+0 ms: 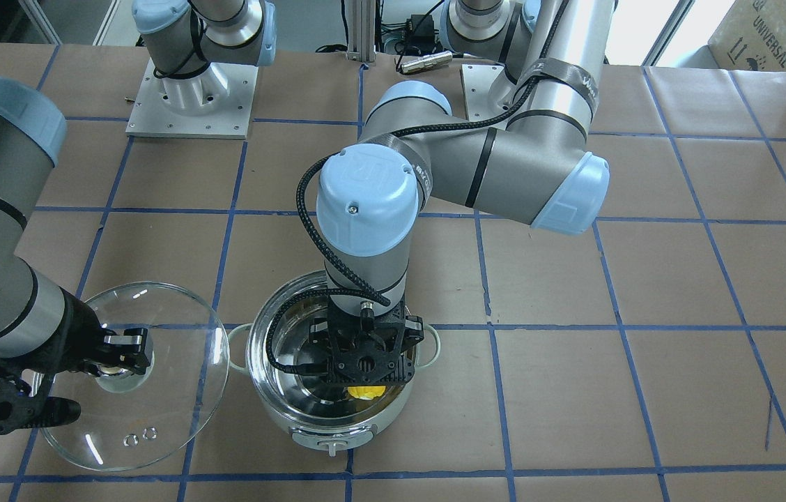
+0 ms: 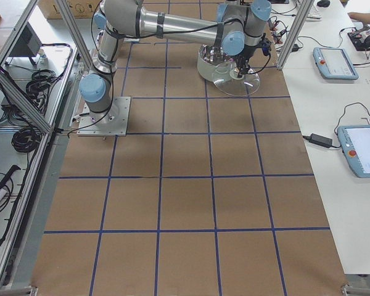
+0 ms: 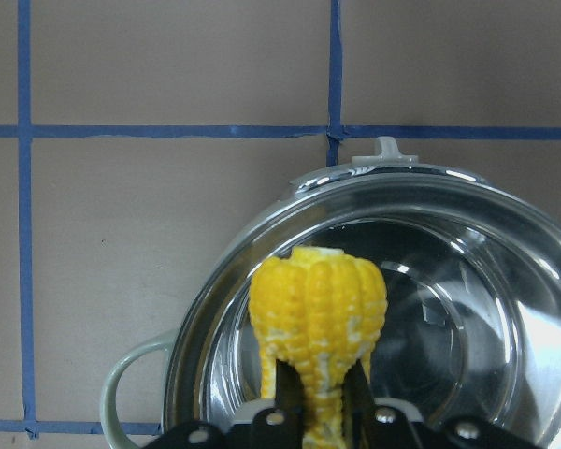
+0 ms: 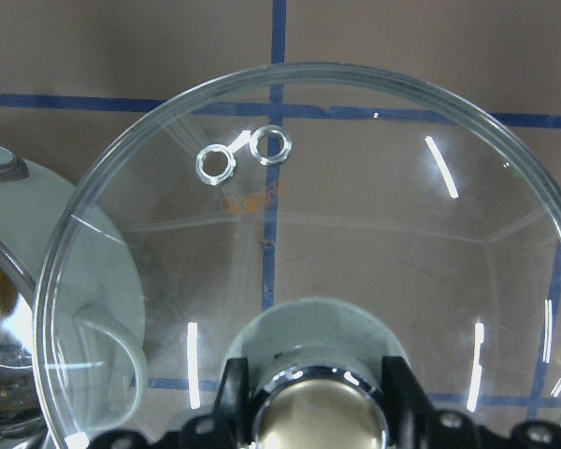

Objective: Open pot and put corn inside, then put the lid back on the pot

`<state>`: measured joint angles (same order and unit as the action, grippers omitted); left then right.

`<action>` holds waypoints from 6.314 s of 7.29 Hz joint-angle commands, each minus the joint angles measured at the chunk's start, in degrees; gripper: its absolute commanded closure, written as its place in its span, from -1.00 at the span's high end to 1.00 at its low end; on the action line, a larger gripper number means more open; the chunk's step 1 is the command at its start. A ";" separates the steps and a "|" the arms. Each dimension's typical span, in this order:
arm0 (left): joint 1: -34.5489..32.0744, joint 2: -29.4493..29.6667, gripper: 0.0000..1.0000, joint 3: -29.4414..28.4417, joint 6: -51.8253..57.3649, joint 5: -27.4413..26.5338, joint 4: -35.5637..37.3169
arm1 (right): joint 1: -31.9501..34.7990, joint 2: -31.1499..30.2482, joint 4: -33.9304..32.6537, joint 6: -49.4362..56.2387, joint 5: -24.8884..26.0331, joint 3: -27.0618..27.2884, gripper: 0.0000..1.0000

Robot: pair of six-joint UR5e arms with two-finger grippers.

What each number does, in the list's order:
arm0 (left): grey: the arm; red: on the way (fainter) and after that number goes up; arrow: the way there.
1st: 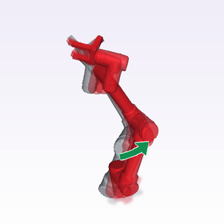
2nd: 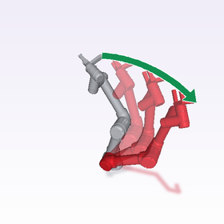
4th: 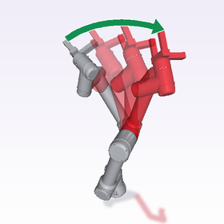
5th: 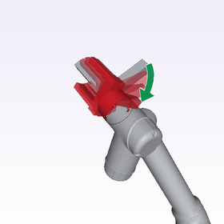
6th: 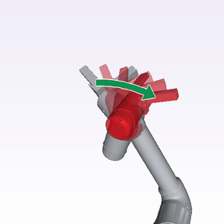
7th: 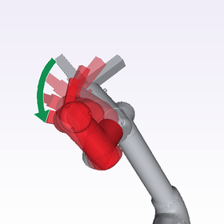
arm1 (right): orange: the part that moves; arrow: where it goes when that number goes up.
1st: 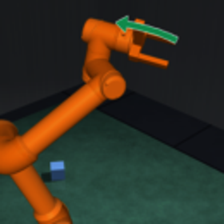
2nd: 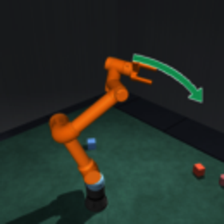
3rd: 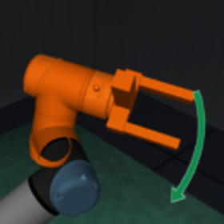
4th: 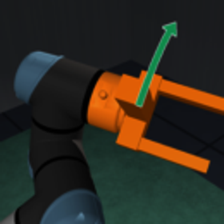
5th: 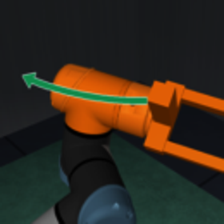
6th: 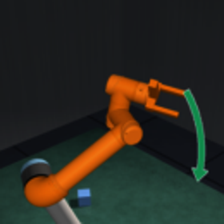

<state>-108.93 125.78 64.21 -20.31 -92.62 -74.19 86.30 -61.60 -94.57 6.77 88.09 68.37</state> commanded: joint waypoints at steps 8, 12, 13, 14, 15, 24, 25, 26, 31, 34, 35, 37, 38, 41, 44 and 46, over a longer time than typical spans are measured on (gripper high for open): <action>-0.67 1.84 1.00 -1.81 -3.33 0.42 -1.04 | 0.10 -0.36 0.00 -0.44 -0.02 -0.08 -0.45; 5.62 -1.75 1.00 -1.10 8.14 1.66 -8.30 | 2.63 -2.55 0.53 -5.61 -2.91 -0.78 -0.46; 8.53 -4.20 1.00 -1.10 11.75 1.83 -11.73 | 5.34 -2.82 0.44 -6.06 -2.32 -0.96 -0.46; 11.43 -7.01 1.00 -0.84 16.40 1.92 -16.11 | 8.15 -2.73 -0.17 -11.03 -2.14 -1.04 -0.47; 13.11 -9.91 1.00 0.81 20.19 1.57 -17.81 | 11.14 -2.73 -0.52 -15.51 -2.05 -1.05 -0.47; 20.42 -28.84 1.00 21.22 22.25 2.18 -16.77 | 21.01 2.45 -9.31 -36.04 2.26 1.93 -0.50; 20.25 -29.19 1.00 21.74 21.55 2.27 -16.77 | 20.93 1.93 -9.66 -36.21 2.26 3.94 -0.51; 20.16 -30.58 0.99 23.23 21.54 2.27 -16.69 | 20.93 1.84 -10.71 -36.30 2.00 4.31 -0.51; 20.51 -32.54 1.00 25.80 22.42 1.83 -13.60 | 21.01 1.40 -10.72 -36.74 -0.11 3.96 -0.51; 20.51 -32.09 1.00 25.70 21.46 2.18 -13.61 | 20.93 1.40 -10.72 -36.39 -0.02 4.23 -0.50; 20.25 -32.44 1.00 26.05 21.54 1.57 -13.70 | 20.93 1.40 -10.55 -36.48 -0.02 4.23 -0.49; 19.98 -32.45 1.00 26.23 21.46 1.91 -13.61 | 20.93 1.49 -10.37 -36.48 -0.02 4.32 -0.22; 19.89 -33.05 1.00 26.66 21.54 1.74 -13.70 | 20.84 1.57 -10.11 -36.48 0.06 4.32 0.16; 19.89 -32.09 1.00 26.32 22.33 1.57 -13.78 | 19.96 1.66 -9.93 -36.04 0.07 2.83 1.00; 19.98 -32.00 1.00 26.75 22.34 1.48 -13.78 | 12.00 -2.35 -1.70 -20.18 0.85 0.88 1.00; 19.98 -31.91 1.00 26.93 22.07 1.48 -13.78 | 7.06 -10.16 4.89 -8.49 1.12 4.38 1.00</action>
<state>-88.98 93.83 91.05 1.88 -91.14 -87.98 96.36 -66.97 -93.89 -8.34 89.04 70.59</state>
